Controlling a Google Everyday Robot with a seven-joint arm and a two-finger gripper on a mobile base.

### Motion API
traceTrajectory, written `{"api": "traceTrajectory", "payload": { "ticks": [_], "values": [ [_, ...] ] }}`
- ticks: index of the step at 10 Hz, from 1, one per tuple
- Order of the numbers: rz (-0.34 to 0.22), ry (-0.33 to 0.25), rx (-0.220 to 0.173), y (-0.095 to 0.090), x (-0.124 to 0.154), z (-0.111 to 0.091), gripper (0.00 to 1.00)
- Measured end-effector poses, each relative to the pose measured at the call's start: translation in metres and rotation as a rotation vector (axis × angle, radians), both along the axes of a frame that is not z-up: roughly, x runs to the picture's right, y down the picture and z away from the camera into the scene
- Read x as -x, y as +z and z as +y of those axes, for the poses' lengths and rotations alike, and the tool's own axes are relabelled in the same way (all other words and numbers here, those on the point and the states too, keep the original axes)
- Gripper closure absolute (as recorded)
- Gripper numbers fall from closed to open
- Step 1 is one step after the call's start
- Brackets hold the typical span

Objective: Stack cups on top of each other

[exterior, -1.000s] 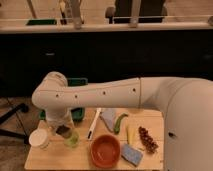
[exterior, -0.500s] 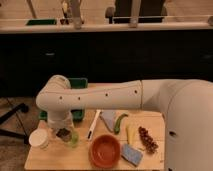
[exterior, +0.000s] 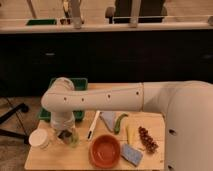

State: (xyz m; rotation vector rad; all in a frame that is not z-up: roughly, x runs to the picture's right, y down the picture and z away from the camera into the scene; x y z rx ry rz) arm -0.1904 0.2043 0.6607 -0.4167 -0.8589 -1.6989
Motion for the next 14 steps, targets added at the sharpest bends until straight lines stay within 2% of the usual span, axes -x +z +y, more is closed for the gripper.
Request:
{"api": "traceTrajectory", "payload": {
  "ticks": [8,12,14],
  "values": [
    [0.007,0.009,0.023,0.021,-0.014,0.003,1.00],
    [0.000,0.018,0.052,0.031,-0.014,0.009,1.00],
    [-0.004,0.023,0.069,0.033,-0.014,0.011,0.91]
  ]
}}
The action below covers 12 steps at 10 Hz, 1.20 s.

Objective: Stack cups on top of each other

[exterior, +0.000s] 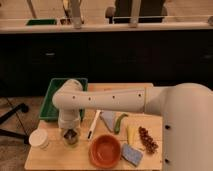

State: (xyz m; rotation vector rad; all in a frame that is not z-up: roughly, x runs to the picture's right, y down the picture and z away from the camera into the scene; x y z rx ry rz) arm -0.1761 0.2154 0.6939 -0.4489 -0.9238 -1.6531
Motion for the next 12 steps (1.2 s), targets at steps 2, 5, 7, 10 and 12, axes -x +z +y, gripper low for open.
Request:
{"api": "traceTrajectory", "payload": {
  "ticks": [2,5,7,10,12],
  "values": [
    [-0.004,0.010,0.013,0.0010,-0.0012,0.0001,0.69],
    [-0.012,0.020,0.019,0.0016,-0.0026,-0.0010,0.39],
    [-0.015,0.020,0.020,0.0018,-0.0025,-0.0003,0.23],
    [-0.019,0.018,0.021,0.0005,-0.0020,0.0016,0.20],
    [-0.020,0.018,0.019,-0.0015,-0.0016,0.0024,0.20]
  ]
}}
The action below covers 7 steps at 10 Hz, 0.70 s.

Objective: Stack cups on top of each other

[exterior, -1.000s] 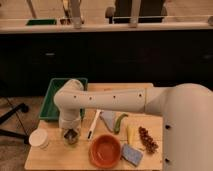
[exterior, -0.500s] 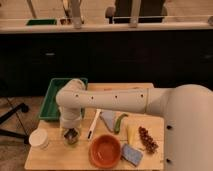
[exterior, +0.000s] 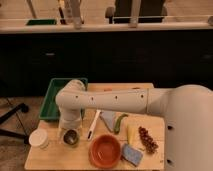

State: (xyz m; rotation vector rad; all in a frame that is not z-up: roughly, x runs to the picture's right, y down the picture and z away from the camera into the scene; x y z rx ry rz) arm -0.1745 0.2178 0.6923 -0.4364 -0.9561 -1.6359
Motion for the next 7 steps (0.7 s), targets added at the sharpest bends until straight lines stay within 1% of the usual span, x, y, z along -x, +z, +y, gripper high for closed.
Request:
{"api": "traceTrajectory", "payload": {
  "ticks": [4,7],
  "values": [
    [0.003,0.004,-0.005,-0.0004,0.0005,-0.0028,0.20],
    [-0.009,0.009,-0.003,0.0029,0.0011,-0.0082,0.20]
  ]
}}
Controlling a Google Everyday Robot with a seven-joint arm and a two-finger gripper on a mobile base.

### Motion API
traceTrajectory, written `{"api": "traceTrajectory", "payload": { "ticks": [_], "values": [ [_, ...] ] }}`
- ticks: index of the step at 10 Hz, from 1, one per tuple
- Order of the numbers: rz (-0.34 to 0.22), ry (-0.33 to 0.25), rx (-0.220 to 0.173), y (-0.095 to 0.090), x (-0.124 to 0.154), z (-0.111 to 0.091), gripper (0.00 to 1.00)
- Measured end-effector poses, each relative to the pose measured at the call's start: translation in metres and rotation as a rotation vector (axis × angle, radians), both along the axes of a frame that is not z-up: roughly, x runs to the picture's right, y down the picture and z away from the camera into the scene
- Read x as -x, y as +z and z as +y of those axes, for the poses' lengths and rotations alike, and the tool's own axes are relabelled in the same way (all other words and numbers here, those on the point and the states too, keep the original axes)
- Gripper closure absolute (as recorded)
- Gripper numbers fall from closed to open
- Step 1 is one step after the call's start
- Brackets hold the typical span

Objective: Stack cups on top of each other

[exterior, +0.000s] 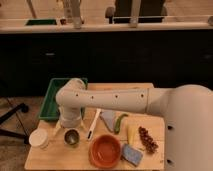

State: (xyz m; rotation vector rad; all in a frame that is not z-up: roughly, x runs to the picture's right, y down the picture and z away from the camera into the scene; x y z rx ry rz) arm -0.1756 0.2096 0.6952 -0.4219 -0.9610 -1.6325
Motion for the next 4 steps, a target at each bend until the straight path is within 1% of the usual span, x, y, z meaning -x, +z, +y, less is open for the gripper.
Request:
{"api": "traceTrajectory", "payload": {
  "ticks": [4],
  "values": [
    [0.003,0.002,0.011,0.0070,-0.0039,-0.0071,0.20]
  ]
}}
